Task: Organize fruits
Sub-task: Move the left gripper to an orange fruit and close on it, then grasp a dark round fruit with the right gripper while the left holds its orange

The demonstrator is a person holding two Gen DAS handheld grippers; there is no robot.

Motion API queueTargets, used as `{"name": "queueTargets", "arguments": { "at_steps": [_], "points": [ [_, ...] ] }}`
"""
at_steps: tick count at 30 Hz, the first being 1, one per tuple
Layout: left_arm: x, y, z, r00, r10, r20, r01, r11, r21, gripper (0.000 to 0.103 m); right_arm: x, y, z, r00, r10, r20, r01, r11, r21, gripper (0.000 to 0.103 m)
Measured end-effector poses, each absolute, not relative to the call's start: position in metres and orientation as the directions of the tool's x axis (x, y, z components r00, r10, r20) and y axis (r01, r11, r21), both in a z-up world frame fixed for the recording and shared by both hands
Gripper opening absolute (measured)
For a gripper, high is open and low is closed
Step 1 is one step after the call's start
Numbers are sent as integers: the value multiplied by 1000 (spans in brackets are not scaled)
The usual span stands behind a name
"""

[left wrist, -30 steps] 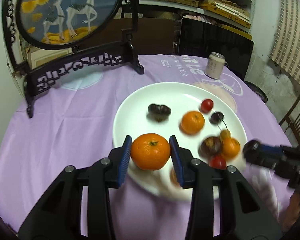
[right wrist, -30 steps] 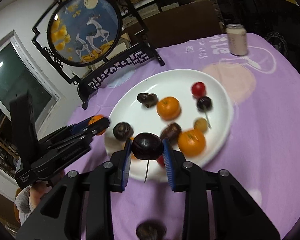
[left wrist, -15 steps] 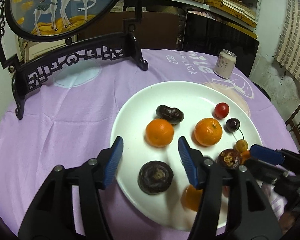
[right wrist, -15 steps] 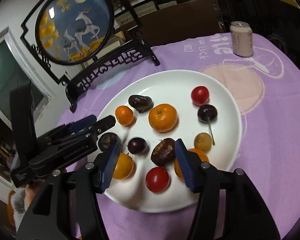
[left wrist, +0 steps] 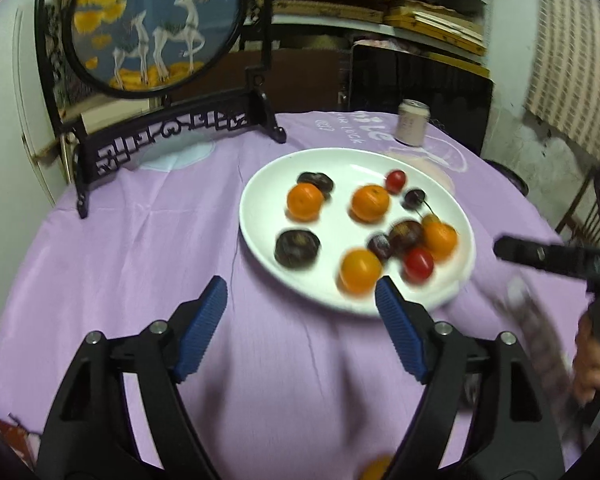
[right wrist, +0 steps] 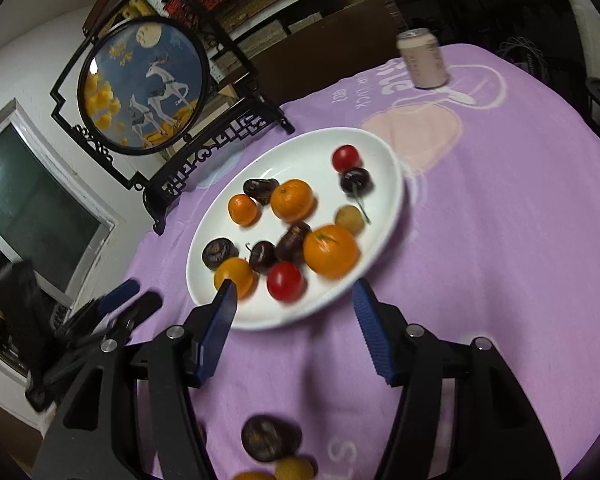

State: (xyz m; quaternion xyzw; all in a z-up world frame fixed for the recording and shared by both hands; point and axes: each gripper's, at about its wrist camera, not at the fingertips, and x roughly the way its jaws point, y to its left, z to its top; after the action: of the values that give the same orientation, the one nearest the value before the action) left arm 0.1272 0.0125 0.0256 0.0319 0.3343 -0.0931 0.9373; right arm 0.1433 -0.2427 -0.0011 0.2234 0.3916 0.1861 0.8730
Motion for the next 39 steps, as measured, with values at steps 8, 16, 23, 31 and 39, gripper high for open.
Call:
{"name": "queueTargets", "arguments": {
  "at_steps": [8, 16, 23, 31, 39],
  "points": [
    [49, 4, 1, 746, -166, -645, 271, 960, 65, 90, 119, -255, -10, 627, 497, -601, -114, 821, 559, 67],
    [37, -14, -21, 685, -162, -710, 340, 933, 116, 90, 118, -257, -13, 624, 486, -612, -99, 826, 555, 68],
    [42, -10, -26, 656, -169, -736, 337, 938, 85, 90, 118, -253, -14, 611, 484, -627, -104, 834, 542, 68],
    [48, -11, -31, 611, -206, -764, 364, 930, 41, 51, 120, -249, -16, 599, 481, -640, -106, 840, 532, 68],
    [50, -4, -31, 608, -212, -765, 343, 939, 13, 37, 117, -240, -16, 585, 490, -647, -142, 847, 513, 68]
  ]
}}
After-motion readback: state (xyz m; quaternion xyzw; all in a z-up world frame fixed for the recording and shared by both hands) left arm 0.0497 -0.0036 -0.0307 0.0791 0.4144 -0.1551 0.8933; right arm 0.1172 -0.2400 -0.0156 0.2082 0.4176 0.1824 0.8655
